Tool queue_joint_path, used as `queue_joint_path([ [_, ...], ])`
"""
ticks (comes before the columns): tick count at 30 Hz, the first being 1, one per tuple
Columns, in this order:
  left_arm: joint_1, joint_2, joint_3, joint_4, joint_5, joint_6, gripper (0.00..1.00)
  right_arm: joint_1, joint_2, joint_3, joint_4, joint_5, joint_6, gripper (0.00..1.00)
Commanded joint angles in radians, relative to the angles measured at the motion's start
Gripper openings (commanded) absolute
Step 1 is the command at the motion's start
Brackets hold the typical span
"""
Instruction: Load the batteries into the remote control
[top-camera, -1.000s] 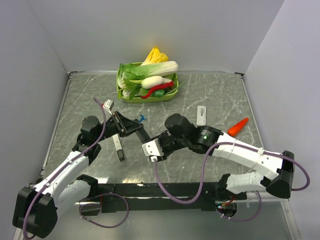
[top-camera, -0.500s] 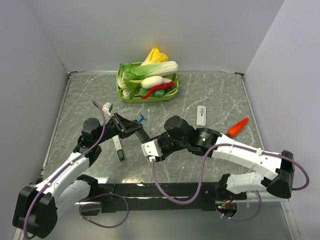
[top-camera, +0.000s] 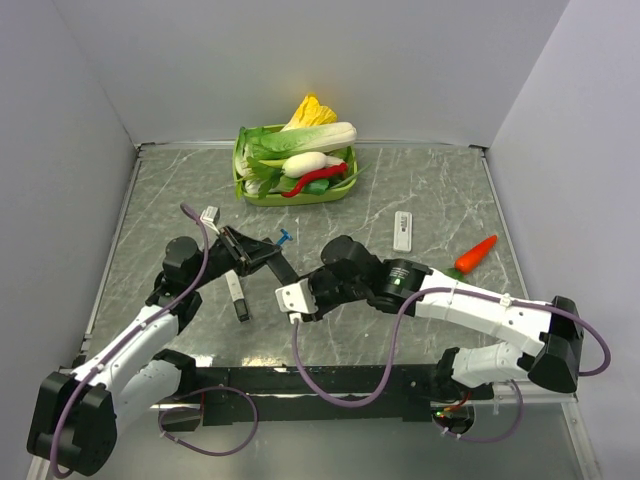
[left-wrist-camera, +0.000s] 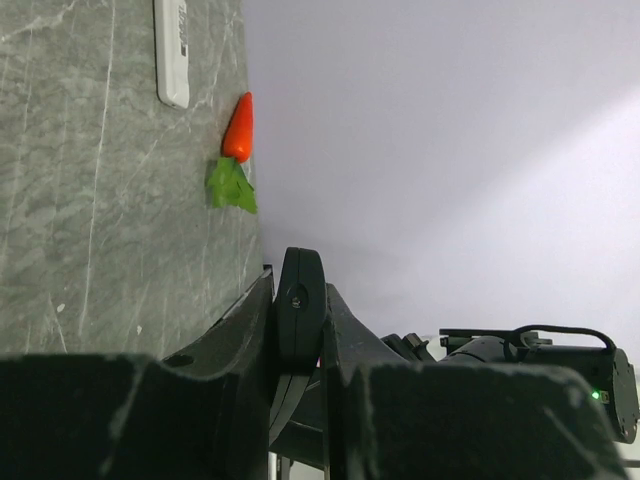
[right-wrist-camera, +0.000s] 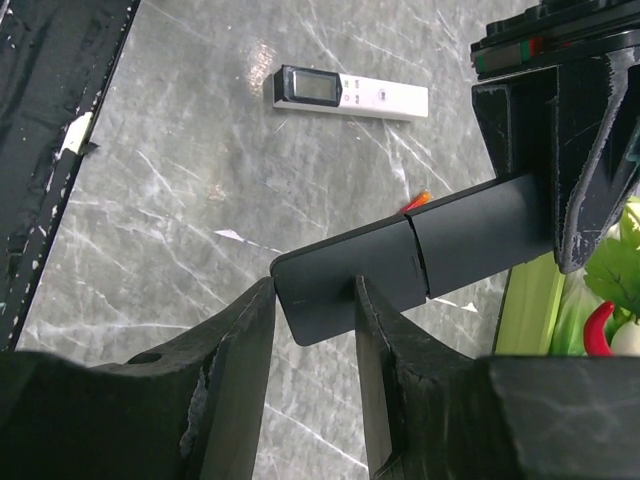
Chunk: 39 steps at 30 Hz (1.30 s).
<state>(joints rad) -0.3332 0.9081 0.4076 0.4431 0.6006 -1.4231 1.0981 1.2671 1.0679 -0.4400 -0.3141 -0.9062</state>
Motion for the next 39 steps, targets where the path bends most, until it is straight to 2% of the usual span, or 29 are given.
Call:
queue_joint_path([
  [1, -0.049, -0.022, 0.082, 0.215, 0.185, -0.195, 0.01, -0.015, 0.094, 0.033, 0.122, 0.034, -0.01, 0.43],
  [13, -0.075, 0.009, 0.086, 0.339, 0.258, -0.241, 0.01, -0.049, 0.144, 0.056, 0.192, 0.012, -0.028, 0.44],
  [16, -0.073, 0.002, 0.088, 0.315, 0.234, -0.208, 0.01, -0.049, 0.127, 0.04, 0.173, -0.022, 0.009, 0.47],
  [17, -0.073, -0.003, 0.102, 0.24, 0.223, -0.179, 0.01, -0.047, 0.109, 0.037, 0.169, -0.028, 0.026, 0.5],
  [18, -0.072, -0.005, 0.114, 0.173, 0.194, -0.086, 0.01, -0.047, 0.098, 0.03, 0.161, -0.039, 0.045, 0.52],
  [19, -0.07, -0.005, 0.128, 0.11, 0.174, -0.027, 0.01, -0.047, 0.069, 0.026, 0.158, -0.045, 0.096, 0.53],
  [20, -0.07, -0.003, 0.163, -0.037, 0.154, 0.034, 0.01, -0.047, 0.052, 0.021, 0.153, -0.048, 0.122, 0.56],
  [21, -0.07, -0.002, 0.177, -0.097, 0.133, 0.144, 0.01, -0.049, 0.037, 0.011, 0.149, -0.045, 0.15, 0.59],
  [22, -0.072, 0.008, 0.187, -0.14, 0.087, 0.185, 0.01, -0.047, 0.002, 0.004, 0.144, -0.043, 0.205, 0.64],
  [23, -0.07, 0.012, 0.198, -0.176, 0.07, 0.219, 0.01, -0.049, -0.017, -0.002, 0.138, -0.037, 0.234, 0.75],
  [27, -0.07, 0.072, 0.252, -0.358, -0.011, 0.398, 0.01, -0.084, -0.115, -0.038, 0.139, 0.015, 0.403, 0.95],
  [28, -0.07, 0.087, 0.266, -0.386, -0.024, 0.421, 0.01, -0.098, -0.151, -0.048, 0.147, 0.051, 0.494, 1.0],
  [30, -0.07, 0.124, 0.299, -0.434, -0.038, 0.466, 0.01, -0.141, -0.189, -0.08, 0.162, 0.082, 0.593, 1.0],
  [34, -0.07, 0.178, 0.307, -0.409, -0.025, 0.458, 0.01, -0.271, -0.279, -0.135, 0.15, 0.17, 0.885, 1.0],
  [39, -0.087, 0.3, 0.287, -0.385, -0.047, 0.48, 0.01, -0.333, -0.313, -0.155, 0.051, 0.286, 1.066, 1.0],
])
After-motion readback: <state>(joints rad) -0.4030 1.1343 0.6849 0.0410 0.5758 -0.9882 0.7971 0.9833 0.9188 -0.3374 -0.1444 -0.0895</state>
